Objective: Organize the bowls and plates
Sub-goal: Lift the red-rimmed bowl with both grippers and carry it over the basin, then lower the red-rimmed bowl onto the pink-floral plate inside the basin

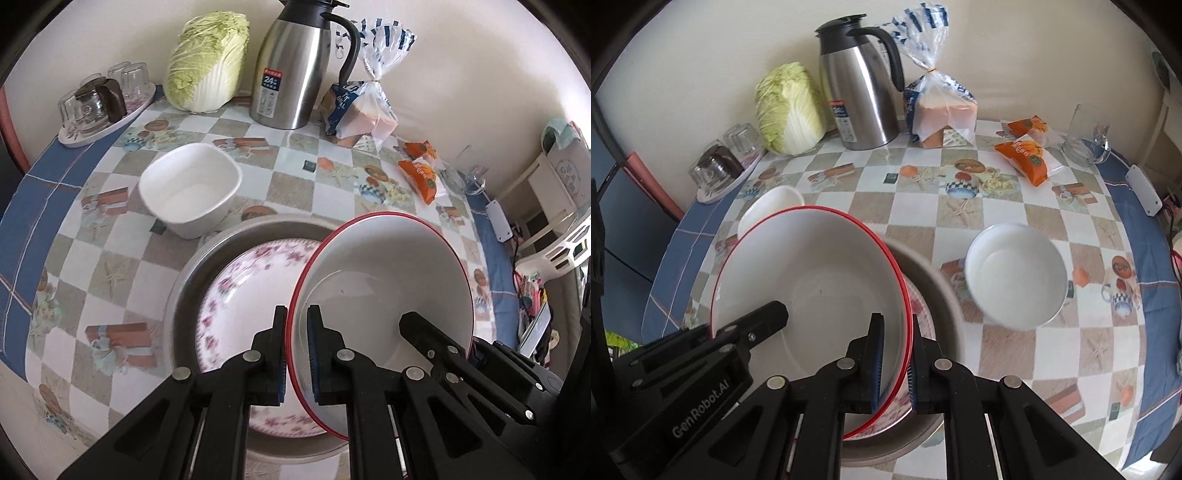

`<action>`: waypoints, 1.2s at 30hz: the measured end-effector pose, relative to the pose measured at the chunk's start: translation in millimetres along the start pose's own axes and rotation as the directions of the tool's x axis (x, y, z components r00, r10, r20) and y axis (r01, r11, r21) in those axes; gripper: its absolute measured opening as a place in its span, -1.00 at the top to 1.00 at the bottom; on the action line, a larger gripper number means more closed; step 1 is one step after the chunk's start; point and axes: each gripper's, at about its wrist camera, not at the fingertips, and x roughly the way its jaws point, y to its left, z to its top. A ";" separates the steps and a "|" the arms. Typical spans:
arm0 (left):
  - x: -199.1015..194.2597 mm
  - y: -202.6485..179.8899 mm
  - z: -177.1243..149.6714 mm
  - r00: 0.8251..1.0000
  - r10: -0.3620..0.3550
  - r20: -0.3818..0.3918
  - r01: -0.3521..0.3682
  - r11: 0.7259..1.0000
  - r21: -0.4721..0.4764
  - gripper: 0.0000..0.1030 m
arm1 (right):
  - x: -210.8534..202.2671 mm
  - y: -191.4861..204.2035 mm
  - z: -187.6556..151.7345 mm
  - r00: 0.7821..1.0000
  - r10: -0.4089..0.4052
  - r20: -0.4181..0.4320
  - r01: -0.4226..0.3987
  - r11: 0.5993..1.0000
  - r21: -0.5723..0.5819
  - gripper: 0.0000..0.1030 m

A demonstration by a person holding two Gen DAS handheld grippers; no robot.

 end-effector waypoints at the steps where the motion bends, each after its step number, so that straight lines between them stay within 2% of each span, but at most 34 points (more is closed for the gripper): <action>1: -0.1 2.5 -2.6 1.000 0.003 0.000 -0.003 1.000 0.000 0.81 | 1.1 1.4 -3.7 1.000 0.008 -0.001 -0.008 1.000 0.006 0.76; 10: 0.3 22.9 -15.3 1.000 0.016 0.013 -0.015 1.000 -0.022 0.81 | 9.8 15.1 -21.6 1.000 0.030 0.008 -0.030 0.998 0.061 0.76; 17: 11.2 28.2 -10.4 1.000 0.012 0.007 -0.012 0.999 -0.045 0.81 | 21.3 16.0 -15.9 0.999 0.044 -0.002 -0.043 0.996 0.073 0.76; 26: 30.6 23.8 -8.7 1.000 -0.011 -0.019 0.010 0.999 -0.041 0.80 | 34.8 5.0 -9.2 1.000 0.022 -0.007 -0.021 0.997 0.078 0.76; 36: 32.3 28.0 -12.7 1.000 -0.007 -0.018 0.007 0.999 -0.038 0.79 | 40.8 4.9 -13.1 1.000 0.021 -0.023 -0.020 0.997 0.077 0.75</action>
